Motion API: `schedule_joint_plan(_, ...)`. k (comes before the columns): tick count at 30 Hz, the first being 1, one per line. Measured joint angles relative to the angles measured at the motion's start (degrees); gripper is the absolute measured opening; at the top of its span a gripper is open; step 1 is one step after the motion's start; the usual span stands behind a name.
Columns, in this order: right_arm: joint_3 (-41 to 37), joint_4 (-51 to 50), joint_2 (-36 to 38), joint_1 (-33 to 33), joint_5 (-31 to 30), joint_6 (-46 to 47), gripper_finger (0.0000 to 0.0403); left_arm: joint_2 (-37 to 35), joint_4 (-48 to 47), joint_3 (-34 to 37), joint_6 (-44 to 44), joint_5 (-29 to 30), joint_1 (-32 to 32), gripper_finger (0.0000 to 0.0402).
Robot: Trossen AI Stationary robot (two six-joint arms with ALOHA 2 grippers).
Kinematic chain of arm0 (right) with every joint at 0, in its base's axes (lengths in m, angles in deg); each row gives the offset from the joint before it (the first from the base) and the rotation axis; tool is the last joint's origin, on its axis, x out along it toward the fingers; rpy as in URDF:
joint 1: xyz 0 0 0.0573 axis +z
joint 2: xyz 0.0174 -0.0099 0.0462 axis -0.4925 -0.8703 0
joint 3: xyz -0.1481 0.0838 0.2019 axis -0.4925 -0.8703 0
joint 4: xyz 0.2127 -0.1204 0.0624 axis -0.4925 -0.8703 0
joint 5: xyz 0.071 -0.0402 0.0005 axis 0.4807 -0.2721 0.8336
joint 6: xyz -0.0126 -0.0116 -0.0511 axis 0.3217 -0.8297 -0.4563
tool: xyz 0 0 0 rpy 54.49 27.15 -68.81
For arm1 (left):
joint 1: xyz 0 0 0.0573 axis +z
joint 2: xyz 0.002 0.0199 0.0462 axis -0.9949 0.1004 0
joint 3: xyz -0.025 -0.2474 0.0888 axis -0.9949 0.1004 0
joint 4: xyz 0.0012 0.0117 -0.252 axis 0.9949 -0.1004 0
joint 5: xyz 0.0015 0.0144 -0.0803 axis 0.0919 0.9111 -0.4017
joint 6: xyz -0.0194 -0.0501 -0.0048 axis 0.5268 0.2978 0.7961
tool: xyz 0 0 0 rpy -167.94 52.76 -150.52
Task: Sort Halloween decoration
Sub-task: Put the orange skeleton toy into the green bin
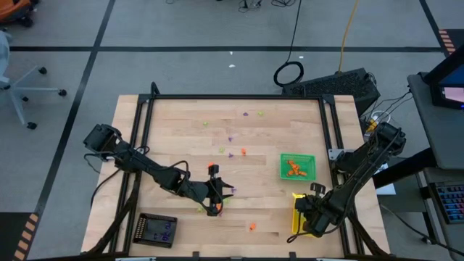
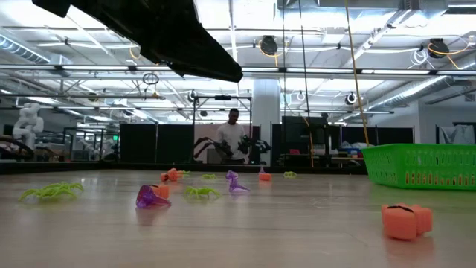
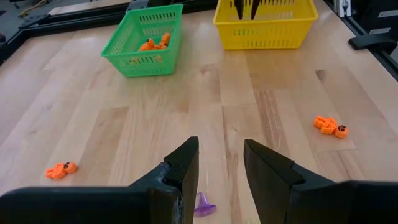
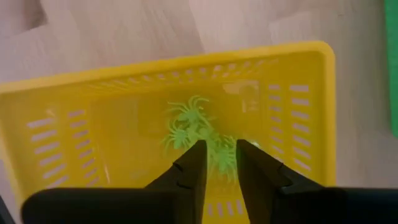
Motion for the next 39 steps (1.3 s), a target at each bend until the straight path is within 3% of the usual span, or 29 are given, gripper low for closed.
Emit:
schedule_joint_plan(10,2.7,-3.1,2.9,0.2,2.7,2.8,0.0116,0.0,0.0,0.0,0.0,0.0,0.0,0.0128)
schedule_joint_plan(17,9.4,-2.7,3.5,0.8,-11.4,-8.3,0.0107,0.0,0.0,0.0,0.0,0.0,0.0,0.0128)
schedule_joint_plan(20,9.9,1.1,3.5,0.2,-19.6,-15.7,0.0105,0.0,0.0,0.0,0.0,0.0,0.0,0.0128)
schedule_joint_plan(23,9.2,6.8,3.5,-1.1,-24.0,-22.9,0.0105,0.0,0.0,0.0,0.0,0.0,0.0,0.0128)
schedule_joint_plan(29,6.1,17.7,0.8,-4.3,-23.2,-33.6,0.0105,0.0,0.0,0.0,0.0,0.0,0.0,0.0128)
schedule_joint_plan(39,4.7,32.3,-6.0,-9.0,-11.0,-43.6,0.0105,0.0,0.0,0.0,0.0,0.0,0.0,0.0128)
